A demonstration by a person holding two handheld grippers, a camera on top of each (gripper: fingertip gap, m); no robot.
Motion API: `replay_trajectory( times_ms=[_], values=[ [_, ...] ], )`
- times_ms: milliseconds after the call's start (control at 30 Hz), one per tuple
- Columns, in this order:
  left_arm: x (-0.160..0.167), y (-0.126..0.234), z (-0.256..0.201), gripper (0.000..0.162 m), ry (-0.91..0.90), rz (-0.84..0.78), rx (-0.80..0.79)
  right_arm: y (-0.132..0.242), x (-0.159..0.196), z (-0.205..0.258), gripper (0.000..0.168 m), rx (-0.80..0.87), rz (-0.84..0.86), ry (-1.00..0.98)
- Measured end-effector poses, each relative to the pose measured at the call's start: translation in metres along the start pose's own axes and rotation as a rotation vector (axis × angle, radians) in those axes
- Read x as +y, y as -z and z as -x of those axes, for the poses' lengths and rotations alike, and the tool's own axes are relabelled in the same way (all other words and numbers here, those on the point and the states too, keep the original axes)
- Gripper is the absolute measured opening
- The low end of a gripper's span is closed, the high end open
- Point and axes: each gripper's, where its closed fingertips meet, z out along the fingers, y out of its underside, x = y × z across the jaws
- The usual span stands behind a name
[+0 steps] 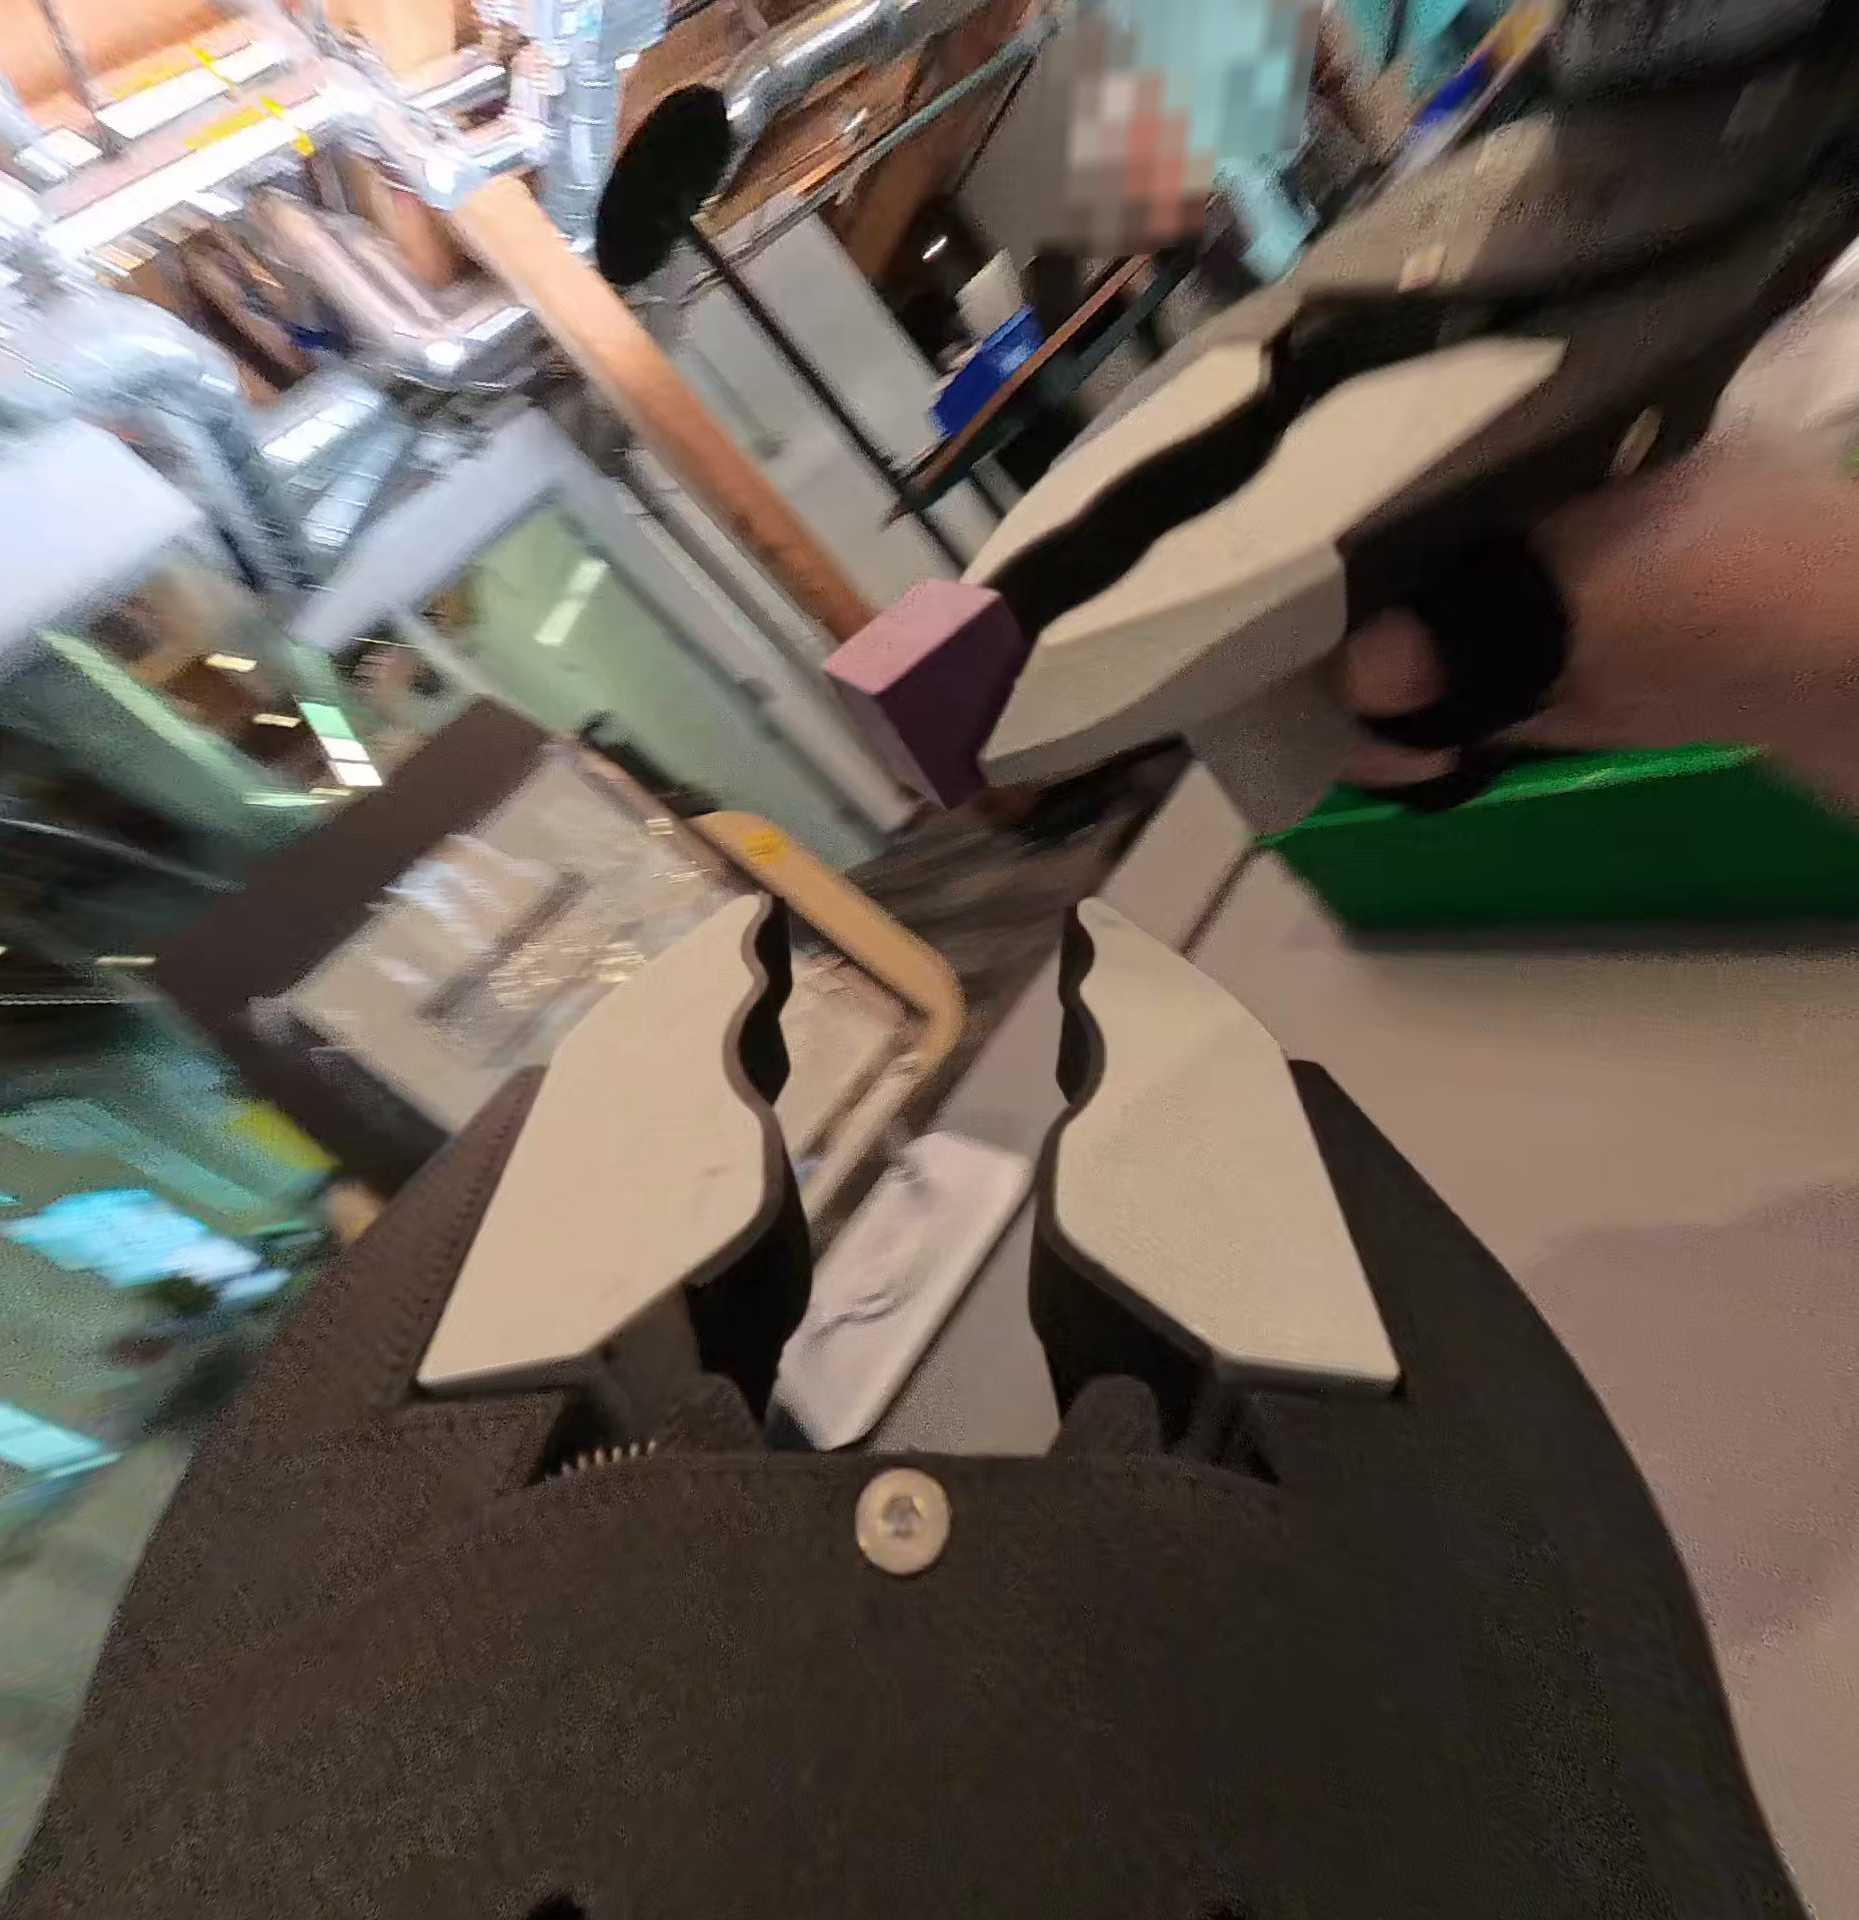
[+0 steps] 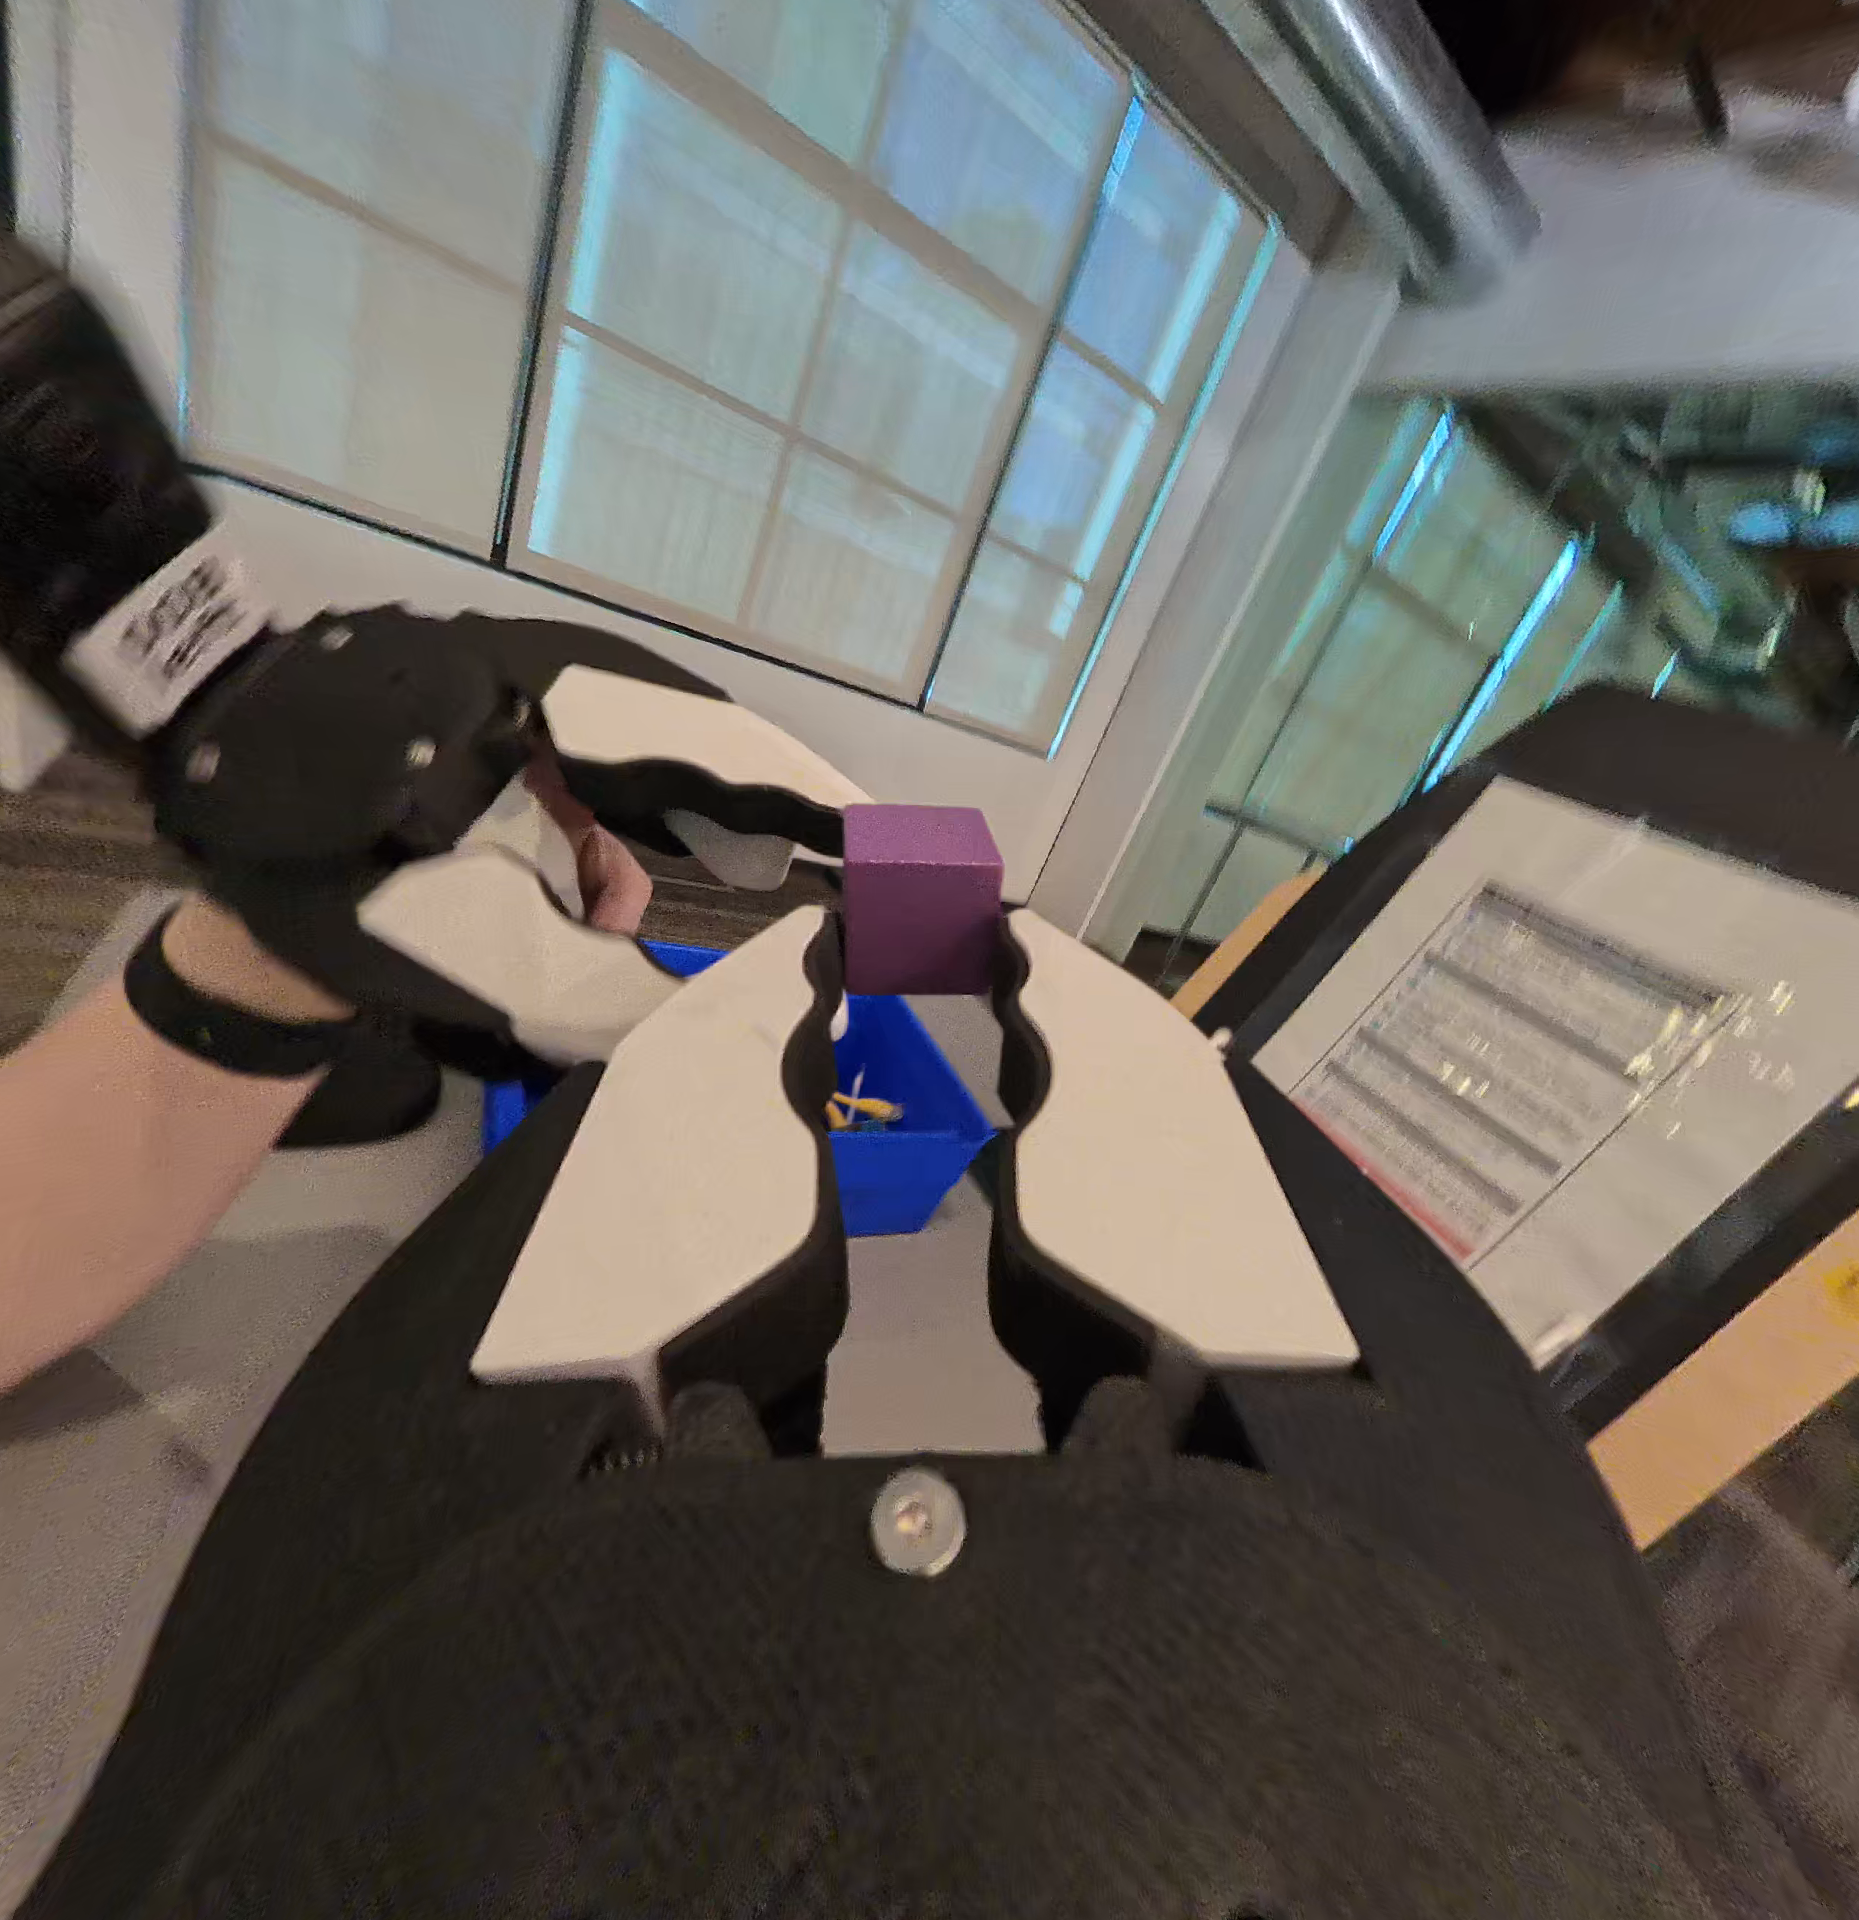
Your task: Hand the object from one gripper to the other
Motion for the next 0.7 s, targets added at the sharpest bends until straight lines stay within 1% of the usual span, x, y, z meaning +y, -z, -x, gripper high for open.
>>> replay_trajectory(
  times_ms=[100,167,200,233,300,367,400,467,567,700],
  values=[
    [-0.022,0.020,-0.016,0.050,0.345,-0.126,0.297,0.011,-0.005,0.009,0.028,-0.025,-0.046,0.295],
    [-0.033,0.030,-0.017,0.059,0.560,-0.176,0.438,0.014,-0.004,0.019,0.028,-0.032,-0.061,0.525],
    [-0.035,0.032,-0.018,0.066,0.639,-0.174,0.491,0.015,-0.003,0.025,0.028,-0.034,-0.068,0.620],
    [-0.034,0.032,-0.021,0.069,0.694,-0.159,0.534,0.015,-0.004,0.030,0.028,-0.028,-0.083,0.691],
    [-0.030,0.030,-0.031,0.071,0.749,-0.111,0.614,0.013,-0.006,0.039,0.028,-0.030,-0.107,0.753],
    [-0.031,0.029,-0.042,0.067,0.790,-0.090,0.688,0.012,-0.007,0.048,0.029,-0.055,-0.128,0.767],
    [-0.035,0.029,-0.045,0.063,0.809,-0.102,0.717,0.011,-0.007,0.052,0.029,-0.068,-0.138,0.781],
    [-0.038,0.028,-0.050,0.047,0.823,-0.108,0.754,0.012,-0.006,0.056,0.029,-0.073,-0.151,0.822],
    [-0.038,0.028,-0.059,0.030,0.803,-0.101,0.801,0.013,-0.005,0.056,0.029,-0.065,-0.173,0.875],
    [-0.046,0.034,-0.059,0.031,0.826,-0.155,0.849,0.019,-0.009,0.059,0.028,-0.085,-0.245,0.898]
  ],
)
